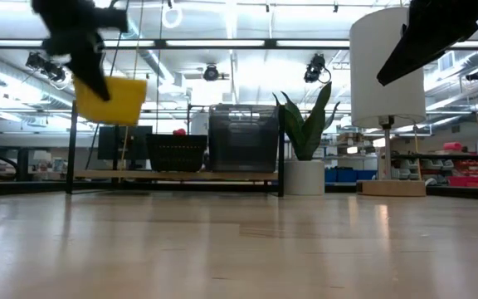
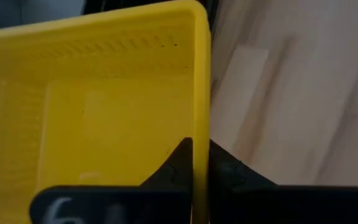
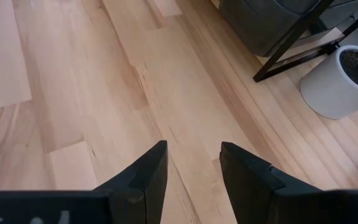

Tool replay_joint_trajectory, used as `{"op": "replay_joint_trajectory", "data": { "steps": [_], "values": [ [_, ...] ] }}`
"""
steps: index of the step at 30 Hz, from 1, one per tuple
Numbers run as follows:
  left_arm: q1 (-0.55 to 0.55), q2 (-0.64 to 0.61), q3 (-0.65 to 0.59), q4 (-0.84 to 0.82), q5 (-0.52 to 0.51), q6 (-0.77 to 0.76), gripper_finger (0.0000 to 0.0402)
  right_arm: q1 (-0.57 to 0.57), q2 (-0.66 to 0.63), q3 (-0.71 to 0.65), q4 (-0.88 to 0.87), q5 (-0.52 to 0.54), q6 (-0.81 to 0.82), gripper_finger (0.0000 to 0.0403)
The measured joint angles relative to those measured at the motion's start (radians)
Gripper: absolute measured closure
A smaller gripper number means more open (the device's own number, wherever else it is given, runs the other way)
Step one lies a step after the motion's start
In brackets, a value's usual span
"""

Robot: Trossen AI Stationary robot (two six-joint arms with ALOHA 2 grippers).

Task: Stack baskets on shelf by color
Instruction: Put the stacked yellow bins on the shelf

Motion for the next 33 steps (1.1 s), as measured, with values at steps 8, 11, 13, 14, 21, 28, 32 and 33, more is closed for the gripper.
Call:
{"op": "replay_joint_trajectory", "data": {
  "steps": [8,11,13,14,21,28,32,33],
  "values": [
    [0.091,-0.067,-0.096,0.057,0.026,0.298,0.0384,0.0,0.0,0.0,0.003,0.0,-0.001,0.025],
    [0.139,-0.065,-0.096,0.061,0.072,0.375,0.0384,0.0,0.0,0.0,0.004,0.0,-0.001,0.025],
    [0.178,-0.064,-0.096,0.063,0.108,0.409,0.0384,0.0,0.0,0.0,0.004,0.0,-0.001,0.025],
    [0.197,-0.064,-0.096,0.063,0.126,0.427,0.0384,0.0,0.0,0.0,0.004,0.0,-0.002,0.025],
    [0.323,-0.057,-0.096,0.093,0.259,0.584,0.0384,0.0,0.0,0.0,0.004,0.0,-0.002,0.025],
    [0.396,-0.057,-0.096,0.109,0.262,0.625,0.0352,0.0,0.0,0.0,0.005,0.0,-0.002,0.025],
    [0.402,-0.057,-0.096,0.103,0.237,0.619,0.0322,0.0,0.0,0.0,0.005,0.0,-0.003,0.025],
    [0.402,-0.057,-0.096,0.103,0.236,0.622,0.0311,0.0,0.0,0.0,0.005,0.0,-0.005,0.025]
  ]
}}
